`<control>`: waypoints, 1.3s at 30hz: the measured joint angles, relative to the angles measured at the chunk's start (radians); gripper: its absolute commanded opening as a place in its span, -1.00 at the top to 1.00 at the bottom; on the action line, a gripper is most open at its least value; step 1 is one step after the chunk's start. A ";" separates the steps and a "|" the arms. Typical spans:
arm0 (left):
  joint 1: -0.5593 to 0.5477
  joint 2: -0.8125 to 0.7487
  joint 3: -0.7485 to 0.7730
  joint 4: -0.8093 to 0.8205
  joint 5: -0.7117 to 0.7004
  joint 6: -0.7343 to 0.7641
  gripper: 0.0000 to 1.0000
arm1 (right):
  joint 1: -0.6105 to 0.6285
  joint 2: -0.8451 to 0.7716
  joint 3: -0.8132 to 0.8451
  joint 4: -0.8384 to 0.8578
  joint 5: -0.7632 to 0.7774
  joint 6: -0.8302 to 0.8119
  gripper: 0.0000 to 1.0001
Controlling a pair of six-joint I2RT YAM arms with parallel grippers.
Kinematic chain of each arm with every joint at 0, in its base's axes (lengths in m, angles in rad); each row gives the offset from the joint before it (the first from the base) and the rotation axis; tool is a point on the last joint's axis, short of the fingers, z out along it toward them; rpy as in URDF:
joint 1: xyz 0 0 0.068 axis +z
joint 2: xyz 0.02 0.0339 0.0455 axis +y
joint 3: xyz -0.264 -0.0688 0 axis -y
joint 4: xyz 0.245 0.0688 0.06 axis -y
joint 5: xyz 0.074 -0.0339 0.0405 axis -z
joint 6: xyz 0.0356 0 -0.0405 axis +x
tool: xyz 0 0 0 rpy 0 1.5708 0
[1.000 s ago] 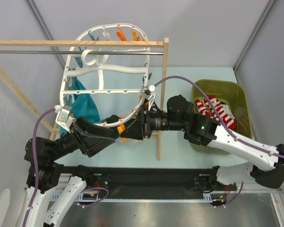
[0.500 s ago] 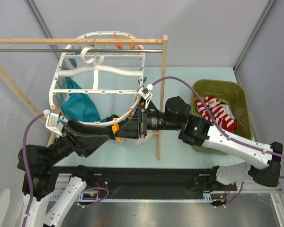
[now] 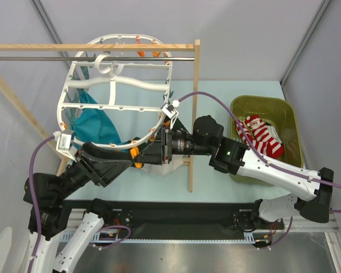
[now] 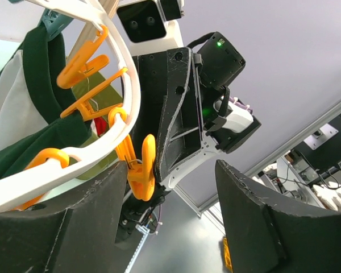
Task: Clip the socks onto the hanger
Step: Open the clamp at the hanger.
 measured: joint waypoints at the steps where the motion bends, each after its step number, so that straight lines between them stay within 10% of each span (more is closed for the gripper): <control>1: 0.000 0.000 -0.002 0.001 -0.001 -0.002 -0.39 | 0.000 0.000 0.000 0.000 0.000 0.000 1.00; 11: 0.000 0.001 -0.018 0.023 -0.021 -0.028 -0.76 | -0.008 0.001 0.000 0.008 0.000 -0.010 1.00; 18: 0.000 0.025 -0.054 0.097 -0.027 -0.062 -0.21 | -0.016 0.017 0.000 0.033 0.000 -0.011 1.00; 27: -0.002 0.027 -0.078 0.174 -0.029 -0.093 -0.64 | -0.025 0.019 0.000 0.045 0.002 -0.019 1.00; 30: -0.002 0.030 -0.077 0.162 -0.045 -0.092 -0.01 | -0.025 0.021 0.001 0.056 -0.004 -0.014 1.00; 34: -0.006 0.056 -0.050 0.113 -0.073 -0.069 -0.72 | -0.027 0.024 0.002 0.051 0.008 -0.020 1.00; 39: -0.013 0.059 -0.024 0.073 -0.077 -0.066 -0.75 | -0.028 0.032 0.002 0.039 0.017 -0.029 1.00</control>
